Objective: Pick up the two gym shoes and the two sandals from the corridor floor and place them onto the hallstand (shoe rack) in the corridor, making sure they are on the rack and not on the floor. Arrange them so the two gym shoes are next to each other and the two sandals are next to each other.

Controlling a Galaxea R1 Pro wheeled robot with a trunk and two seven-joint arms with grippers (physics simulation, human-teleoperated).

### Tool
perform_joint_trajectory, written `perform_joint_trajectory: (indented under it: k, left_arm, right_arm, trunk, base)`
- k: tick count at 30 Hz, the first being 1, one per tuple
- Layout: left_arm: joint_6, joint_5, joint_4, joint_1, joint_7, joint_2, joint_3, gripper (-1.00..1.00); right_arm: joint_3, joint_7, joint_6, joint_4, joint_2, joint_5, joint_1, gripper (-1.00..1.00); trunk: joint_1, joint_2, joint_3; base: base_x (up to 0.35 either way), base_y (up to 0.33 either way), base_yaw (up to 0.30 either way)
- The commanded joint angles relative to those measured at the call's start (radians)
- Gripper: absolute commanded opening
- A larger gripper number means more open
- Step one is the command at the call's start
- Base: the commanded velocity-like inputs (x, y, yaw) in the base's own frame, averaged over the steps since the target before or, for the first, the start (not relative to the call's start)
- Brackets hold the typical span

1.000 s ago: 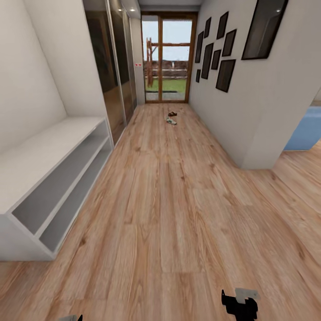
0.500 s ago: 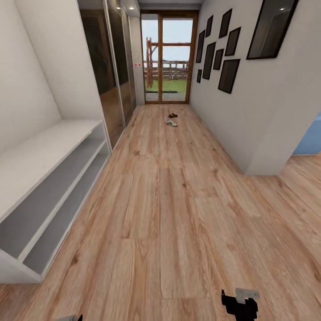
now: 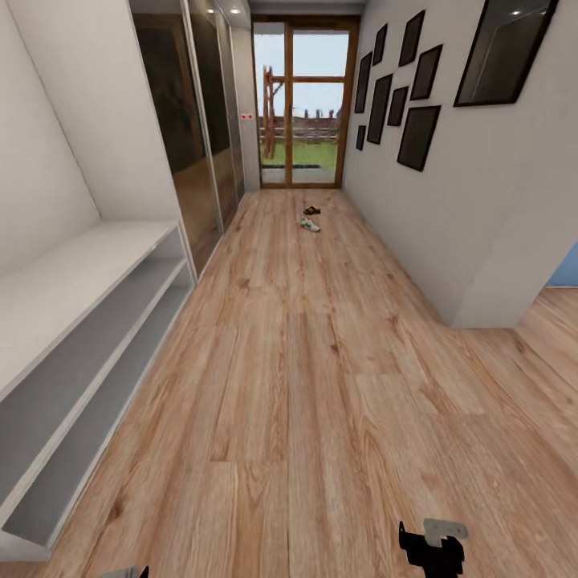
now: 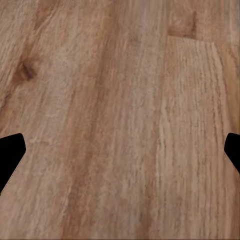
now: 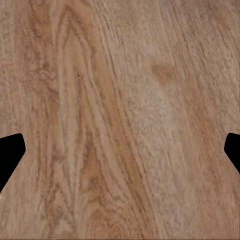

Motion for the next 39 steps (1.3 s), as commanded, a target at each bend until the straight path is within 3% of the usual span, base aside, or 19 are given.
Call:
perform_joint_trajectory:
  k: [1, 39]
  left_arm:
    - [-0.001, 0.009, 0.001, -0.001, -0.010, 0.000, 0.003, 1.00]
    - [-0.001, 0.009, 0.003, -0.001, -0.010, 0.000, 0.003, 1.00]
  right_arm:
    - [0.001, 0.000, -0.003, 0.001, 0.000, -0.004, -0.001, 1.00]
    - [0.001, 0.001, -0.002, 0.001, -0.001, -0.004, 0.000, 1.00]
  trunk:
    - [0.000, 0.000, -0.001]
    - [0.000, 0.000, -0.001]
  base:
    - [0.338, 0.000, 0.000]
    - [0.338, 0.000, 0.000]
